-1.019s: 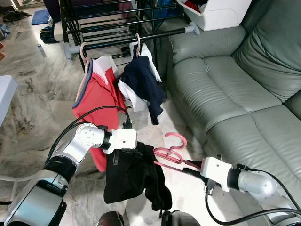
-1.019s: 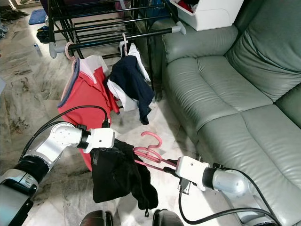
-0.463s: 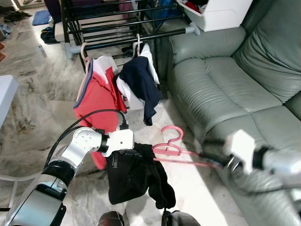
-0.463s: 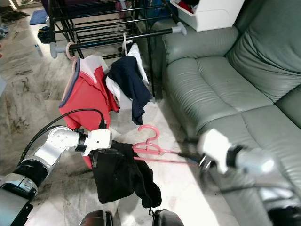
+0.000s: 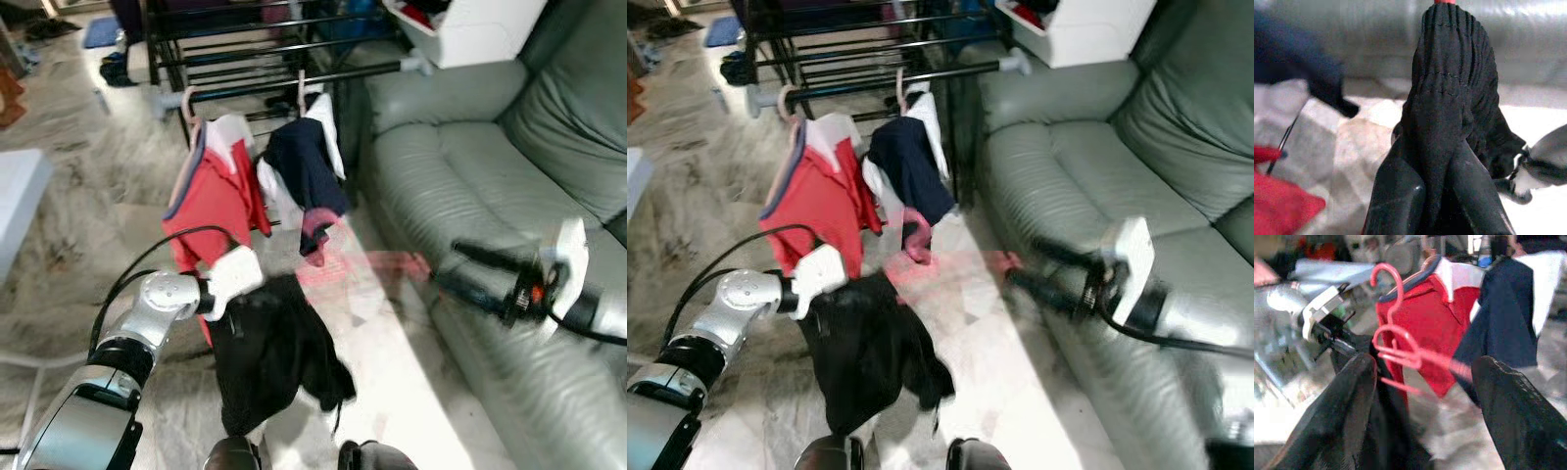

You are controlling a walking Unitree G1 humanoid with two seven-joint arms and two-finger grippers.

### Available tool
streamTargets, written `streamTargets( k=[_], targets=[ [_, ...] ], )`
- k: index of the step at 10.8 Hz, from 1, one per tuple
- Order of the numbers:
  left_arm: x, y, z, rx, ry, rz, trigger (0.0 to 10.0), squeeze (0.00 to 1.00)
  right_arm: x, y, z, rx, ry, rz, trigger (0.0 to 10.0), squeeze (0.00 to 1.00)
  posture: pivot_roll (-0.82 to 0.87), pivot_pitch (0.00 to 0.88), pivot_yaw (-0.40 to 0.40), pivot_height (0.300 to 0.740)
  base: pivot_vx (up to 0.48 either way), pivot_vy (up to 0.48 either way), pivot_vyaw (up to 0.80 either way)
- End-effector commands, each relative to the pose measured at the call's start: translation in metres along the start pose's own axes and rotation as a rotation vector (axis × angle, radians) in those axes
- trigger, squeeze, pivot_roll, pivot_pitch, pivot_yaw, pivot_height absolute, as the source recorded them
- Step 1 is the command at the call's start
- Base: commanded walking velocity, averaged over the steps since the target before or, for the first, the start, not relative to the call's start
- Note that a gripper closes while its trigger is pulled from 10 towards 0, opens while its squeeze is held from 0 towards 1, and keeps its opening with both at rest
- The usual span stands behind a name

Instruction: Hang hanger

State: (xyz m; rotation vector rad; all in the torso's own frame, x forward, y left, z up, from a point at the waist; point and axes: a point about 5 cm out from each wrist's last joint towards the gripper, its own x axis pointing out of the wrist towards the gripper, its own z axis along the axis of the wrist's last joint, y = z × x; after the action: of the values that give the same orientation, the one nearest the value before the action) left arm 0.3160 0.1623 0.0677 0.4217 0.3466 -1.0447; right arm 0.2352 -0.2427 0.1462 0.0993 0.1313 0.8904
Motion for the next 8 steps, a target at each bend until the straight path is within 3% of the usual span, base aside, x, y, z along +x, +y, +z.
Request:
streamTargets(
  k=[1, 2, 4, 5, 6, 8],
  targets=[
    [0.000, 0.005, 0.006, -0.037, -0.037, 0.029, 0.0, 0.00, -0.002, 0.001, 0.006, 0.010, -0.033, -0.024, 10.0, 1.00, -0.08, 0.074, 0.019, 0.740, 0.000, 0.000, 0.00],
    [0.002, 0.005, 0.014, -0.039, -0.085, 0.015, 0.0, 0.00, -0.002, 0.003, -0.019, 0.088, 0.037, -0.089, 10.0, 1.00, -0.08, 0.074, 0.019, 0.740, 0.000, 0.000, 0.00],
    [-0.005, 0.008, 0.043, -0.037, -0.198, -0.055, 0.0, 0.00, 0.004, 0.009, -0.058, 0.095, 0.208, -0.157, 10.0, 1.00, -0.07, 0.083, 0.020, 0.740, 0.000, 0.000, 0.00],
    [-0.008, 0.006, 0.049, -0.014, -0.212, -0.091, 0.0, 0.00, 0.006, 0.011, -0.064, 0.105, 0.227, -0.165, 10.0, 0.99, -0.07, 0.083, 0.020, 0.740, 0.000, 0.000, 0.00],
    [-0.016, -0.001, 0.059, 0.050, -0.228, -0.178, 0.0, 0.00, 0.012, 0.007, -0.075, 0.118, 0.270, -0.232, 10.0, 0.00, -0.05, 0.092, 0.028, 0.740, 0.000, 0.000, 0.00],
    [-0.020, -0.010, 0.070, 0.093, -0.252, -0.254, 0.0, 0.00, 0.028, 0.001, -0.079, 0.130, 0.246, -0.287, 10.0, 0.00, -0.04, 0.090, 0.025, 0.740, 0.000, 0.000, 0.00]
  ],
)
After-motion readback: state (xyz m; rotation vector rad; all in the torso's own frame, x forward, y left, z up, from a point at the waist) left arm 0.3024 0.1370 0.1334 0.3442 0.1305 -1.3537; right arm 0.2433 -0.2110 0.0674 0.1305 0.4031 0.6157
